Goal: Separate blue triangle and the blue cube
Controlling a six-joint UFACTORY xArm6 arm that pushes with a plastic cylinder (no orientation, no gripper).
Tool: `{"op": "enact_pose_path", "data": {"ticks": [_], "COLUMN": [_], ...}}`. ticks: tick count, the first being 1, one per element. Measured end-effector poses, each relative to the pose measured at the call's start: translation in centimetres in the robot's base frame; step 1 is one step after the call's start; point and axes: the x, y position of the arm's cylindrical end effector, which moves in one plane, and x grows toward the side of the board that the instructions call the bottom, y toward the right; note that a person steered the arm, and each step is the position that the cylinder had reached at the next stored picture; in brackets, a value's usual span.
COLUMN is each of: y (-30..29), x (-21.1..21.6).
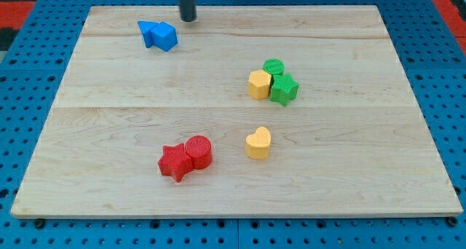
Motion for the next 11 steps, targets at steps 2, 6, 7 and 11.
{"op": "enact_pose_path", "data": {"ticks": [2, 6, 7, 11], "y": [-3.9, -1.9, -0.3, 1.5], "x": [2.0, 5.9, 6.2, 8.6]}}
